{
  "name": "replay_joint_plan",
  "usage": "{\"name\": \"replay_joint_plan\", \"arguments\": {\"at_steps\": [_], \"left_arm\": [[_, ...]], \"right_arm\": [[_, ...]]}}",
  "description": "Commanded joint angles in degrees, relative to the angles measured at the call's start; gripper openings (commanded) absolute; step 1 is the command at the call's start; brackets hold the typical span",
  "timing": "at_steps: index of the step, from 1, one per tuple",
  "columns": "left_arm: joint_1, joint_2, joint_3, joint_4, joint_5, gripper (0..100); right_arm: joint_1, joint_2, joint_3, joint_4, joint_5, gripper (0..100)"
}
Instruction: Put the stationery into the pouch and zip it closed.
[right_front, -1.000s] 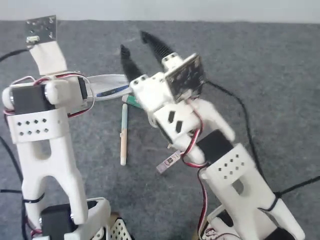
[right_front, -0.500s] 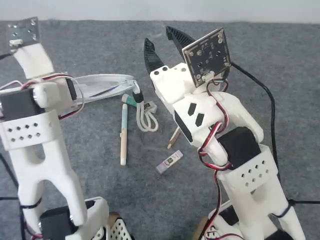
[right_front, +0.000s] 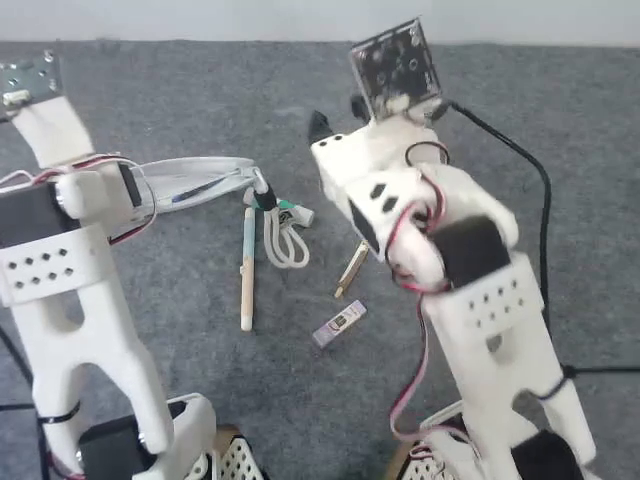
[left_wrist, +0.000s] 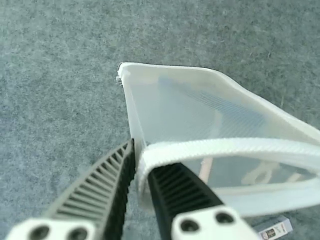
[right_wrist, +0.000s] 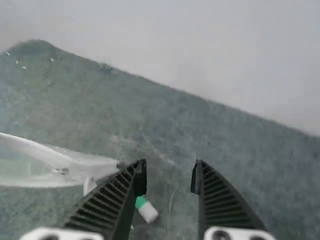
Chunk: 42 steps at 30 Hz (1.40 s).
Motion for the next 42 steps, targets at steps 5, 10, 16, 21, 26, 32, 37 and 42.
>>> {"name": "replay_joint_plan", "arguments": {"at_steps": [5, 10, 16, 21, 26, 32, 37, 42], "left_arm": [[0.26, -3.34, -0.22, -2.37, 0.70, 1], [0.26, -3.43, -0.13, -1.93, 0.70, 1], [0.00, -3.43, -0.13, -1.93, 0.70, 1], [0.00, -3.43, 0.13, -1.85, 0.79, 1], [0.00, -3.43, 1.10, -1.93, 0.79, 1], [0.00, -3.43, 1.10, -1.93, 0.79, 1], [0.00, -3.43, 1.19, -1.93, 0.79, 1], [0.00, -3.43, 1.19, -1.93, 0.79, 1]], "right_arm": [[5.85, 9.19, -3.16, 4.97, -7.21, 14.1], [6.29, 15.96, -3.16, 4.97, -10.29, 14.1], [7.52, 23.34, -3.16, 4.97, -15.21, 14.1], [8.40, 29.23, -3.16, 5.58, -18.55, 14.1], [8.40, 35.21, -3.43, 5.14, -18.81, 14.1], [9.19, 40.48, -3.52, 0.40, -18.81, 14.1], [11.56, 42.68, -4.13, -1.27, -18.73, 14.1], [12.53, 45.23, -6.15, -0.84, -18.73, 14.1]]}}
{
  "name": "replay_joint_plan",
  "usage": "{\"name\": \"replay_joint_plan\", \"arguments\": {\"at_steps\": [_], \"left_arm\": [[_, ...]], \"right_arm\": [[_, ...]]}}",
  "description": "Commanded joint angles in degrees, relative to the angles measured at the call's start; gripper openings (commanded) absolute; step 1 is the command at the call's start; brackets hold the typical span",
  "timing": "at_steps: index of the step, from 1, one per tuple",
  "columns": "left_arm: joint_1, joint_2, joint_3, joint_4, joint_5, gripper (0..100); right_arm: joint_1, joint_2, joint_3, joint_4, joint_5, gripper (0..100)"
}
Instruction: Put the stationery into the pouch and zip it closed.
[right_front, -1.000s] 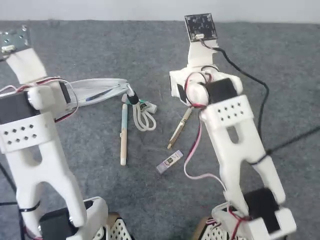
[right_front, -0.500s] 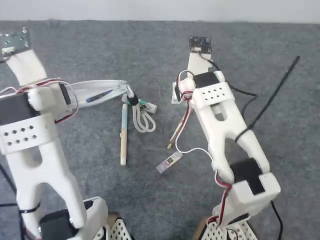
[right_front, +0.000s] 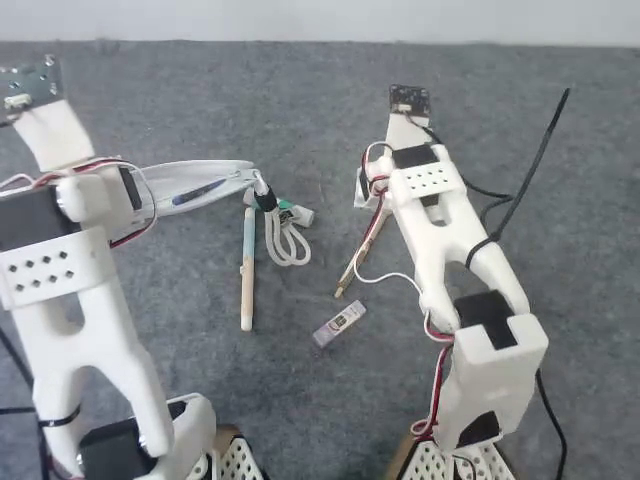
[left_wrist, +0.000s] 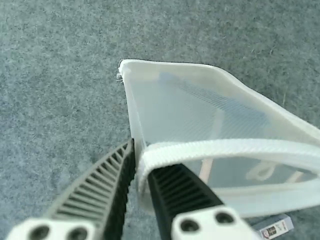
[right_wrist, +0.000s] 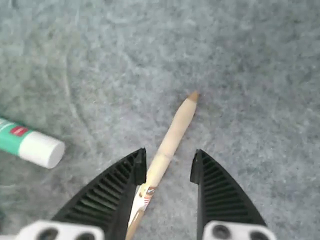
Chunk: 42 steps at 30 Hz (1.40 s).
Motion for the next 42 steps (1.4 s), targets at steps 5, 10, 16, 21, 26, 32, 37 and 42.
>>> {"name": "replay_joint_plan", "arguments": {"at_steps": [5, 10, 16, 21, 26, 32, 37, 42], "left_arm": [[0.09, -2.64, -0.22, -1.93, 0.79, 1], [0.00, -2.64, -0.22, -1.93, 0.79, 1], [0.00, -2.64, -0.22, -1.93, 0.79, 1], [0.00, -2.64, -0.22, -1.93, 0.79, 1], [0.09, -2.64, -0.22, -1.85, 0.79, 1], [0.00, -2.64, -0.22, -1.85, 0.79, 1], [0.00, -2.64, -0.22, -1.85, 0.79, 1], [0.00, -2.64, -0.22, -1.85, 0.79, 1]], "right_arm": [[1.36, 4.53, -7.47, 0.75, -0.53, 14.0], [1.54, 9.71, -13.54, 6.29, -0.53, 14.0], [1.71, 17.45, -21.63, 10.77, -0.53, 11.0], [1.71, 21.85, -28.13, 14.99, -0.35, 1.3], [1.71, 22.37, -31.91, 19.38, -0.35, 0.6], [1.71, 22.29, -35.52, 22.73, -0.35, 0.6], [1.63, 22.20, -42.11, 28.35, -0.26, 0.6], [1.54, 22.20, -49.05, 35.74, 1.58, 0.6]]}}
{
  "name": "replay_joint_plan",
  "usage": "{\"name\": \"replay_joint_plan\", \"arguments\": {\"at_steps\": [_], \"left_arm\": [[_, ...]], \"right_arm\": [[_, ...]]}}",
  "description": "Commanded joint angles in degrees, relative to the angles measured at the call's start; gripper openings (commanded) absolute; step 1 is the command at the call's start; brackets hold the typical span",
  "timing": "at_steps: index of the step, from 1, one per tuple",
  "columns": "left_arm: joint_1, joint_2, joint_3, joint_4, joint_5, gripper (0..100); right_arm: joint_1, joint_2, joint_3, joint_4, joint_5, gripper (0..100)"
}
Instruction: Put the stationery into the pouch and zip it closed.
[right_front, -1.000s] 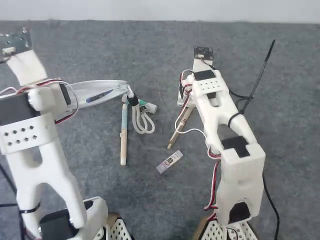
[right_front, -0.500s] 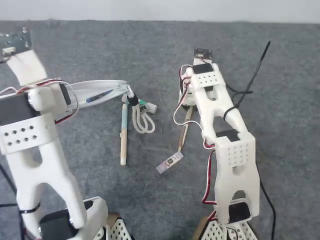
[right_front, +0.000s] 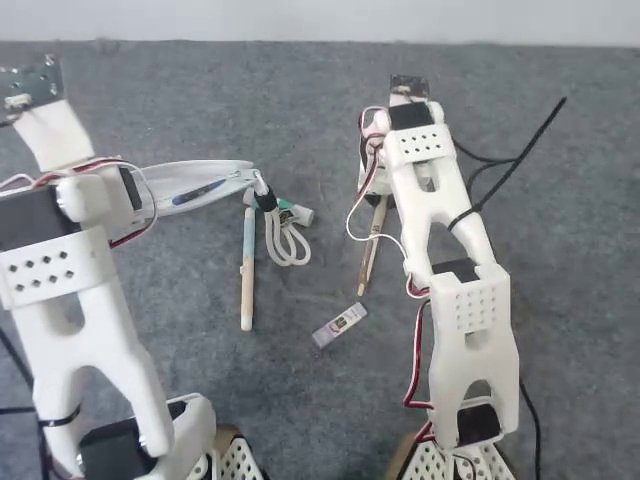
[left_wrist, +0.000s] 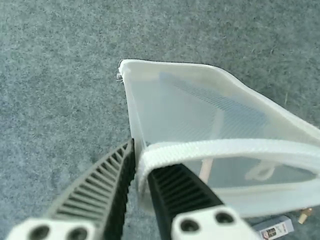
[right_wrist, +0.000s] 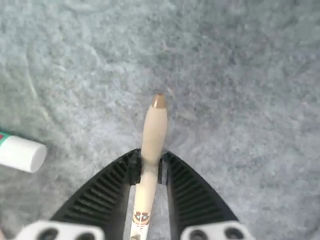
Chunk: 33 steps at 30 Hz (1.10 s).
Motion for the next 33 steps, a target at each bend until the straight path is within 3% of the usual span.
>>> {"name": "replay_joint_plan", "arguments": {"at_steps": [1, 9, 33], "left_arm": [[0.00, -2.64, -0.22, -1.85, 0.79, 1], [0.00, -2.64, -0.22, -1.85, 0.79, 1], [0.00, -2.64, -0.22, -1.85, 0.79, 1]], "right_arm": [[0.40, -1.36, -8.09, 5.67, 3.43, 0.6], [0.57, -1.45, -13.45, 10.59, 22.77, 0.6], [-5.23, -34.51, 13.89, 10.51, 22.95, 0.8]]}}
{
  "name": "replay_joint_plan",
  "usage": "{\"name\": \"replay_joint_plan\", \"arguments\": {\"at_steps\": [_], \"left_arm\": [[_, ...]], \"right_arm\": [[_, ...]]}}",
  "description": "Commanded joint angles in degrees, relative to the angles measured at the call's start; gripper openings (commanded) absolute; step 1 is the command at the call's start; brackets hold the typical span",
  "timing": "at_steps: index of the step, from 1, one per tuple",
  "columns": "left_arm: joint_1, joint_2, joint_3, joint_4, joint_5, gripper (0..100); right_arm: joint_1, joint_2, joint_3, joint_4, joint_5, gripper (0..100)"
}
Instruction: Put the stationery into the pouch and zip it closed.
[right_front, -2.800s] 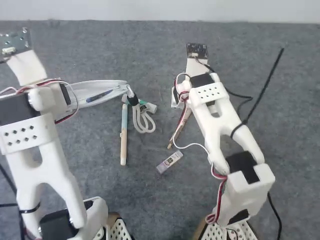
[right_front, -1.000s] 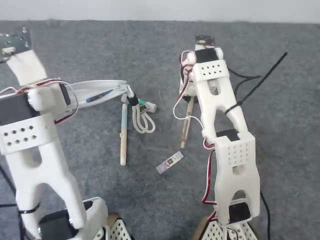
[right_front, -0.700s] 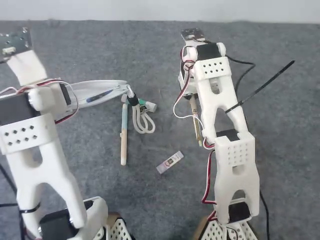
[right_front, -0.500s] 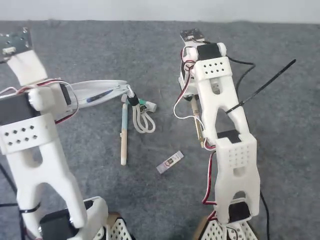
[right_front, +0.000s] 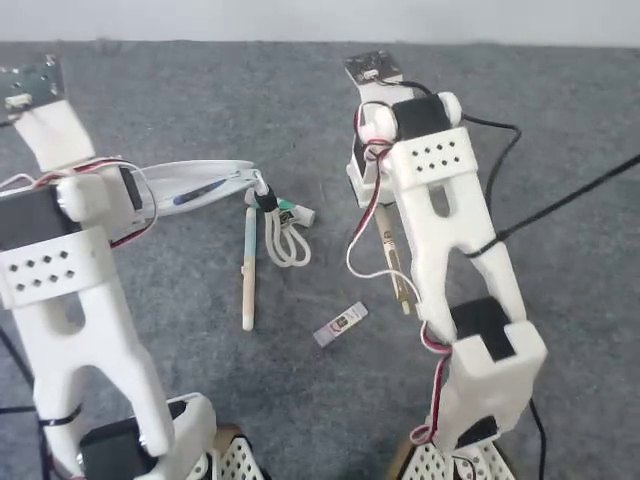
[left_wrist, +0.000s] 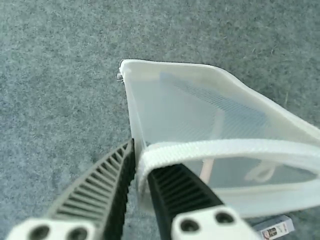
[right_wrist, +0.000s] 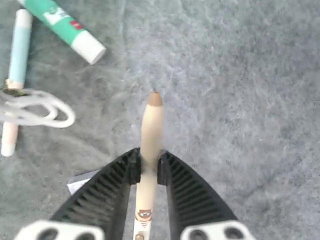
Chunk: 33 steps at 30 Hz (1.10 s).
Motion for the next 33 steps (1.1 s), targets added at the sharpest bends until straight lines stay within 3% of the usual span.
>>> {"name": "replay_joint_plan", "arguments": {"at_steps": [1, 14, 25, 33], "left_arm": [[0.00, -2.64, -0.22, -1.85, 0.79, 1], [0.00, -2.64, -0.22, -1.85, 0.79, 1], [0.00, -2.64, -0.22, -2.11, 0.79, 1], [0.18, -2.64, -0.22, -2.20, 0.79, 1]], "right_arm": [[-0.57, -7.52, 0.79, 2.33, 1.23, 0.8], [-3.82, -28.18, 12.40, 2.24, 0.97, 0.8], [-7.34, -41.80, 21.71, -3.65, 0.70, 0.8], [-7.43, -53.23, 29.10, -11.91, -9.49, 0.7]]}}
